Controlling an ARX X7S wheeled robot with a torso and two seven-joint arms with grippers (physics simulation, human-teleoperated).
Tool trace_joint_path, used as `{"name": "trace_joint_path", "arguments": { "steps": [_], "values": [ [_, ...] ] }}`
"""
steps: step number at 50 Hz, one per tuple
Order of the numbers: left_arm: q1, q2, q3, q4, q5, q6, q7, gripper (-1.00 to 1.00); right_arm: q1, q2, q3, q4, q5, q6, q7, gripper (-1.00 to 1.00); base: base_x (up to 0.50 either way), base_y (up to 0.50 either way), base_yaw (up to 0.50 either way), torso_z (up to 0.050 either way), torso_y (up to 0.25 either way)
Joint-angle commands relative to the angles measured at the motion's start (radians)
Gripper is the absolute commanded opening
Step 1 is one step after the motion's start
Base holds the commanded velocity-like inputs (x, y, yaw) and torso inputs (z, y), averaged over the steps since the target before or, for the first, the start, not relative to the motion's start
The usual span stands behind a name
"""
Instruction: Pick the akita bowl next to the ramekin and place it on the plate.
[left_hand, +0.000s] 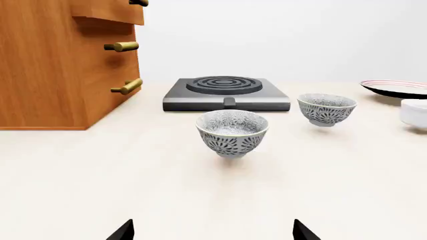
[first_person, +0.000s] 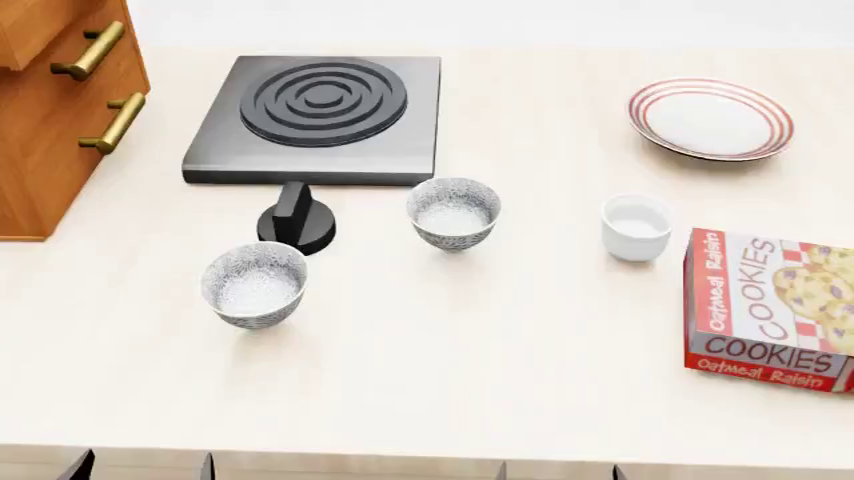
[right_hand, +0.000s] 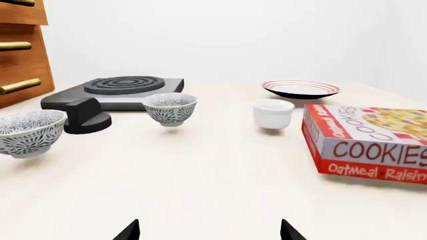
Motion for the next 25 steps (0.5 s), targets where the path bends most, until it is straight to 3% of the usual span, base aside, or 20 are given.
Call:
{"name": "trace_joint_path", "arguments": {
  "steps": [1, 25],
  "values": [
    [0.001, -0.016, 0.020, -0.001, -0.013, 0.003, -0.017, 1.00, 0.003, 0.016, -0.018, 0.003, 0.014, 0.002, 0.023, 1.00, 0.00, 0.00, 0.00, 0.000, 0.000],
    [0.010, -0.076, 0.084, -0.019, -0.025, 0.090, -0.090, 1.00, 0.000, 0.069, -0.077, -0.028, 0.058, -0.012, 0.098, 1.00, 0.00, 0.00, 0.00, 0.000, 0.000]
  ]
}}
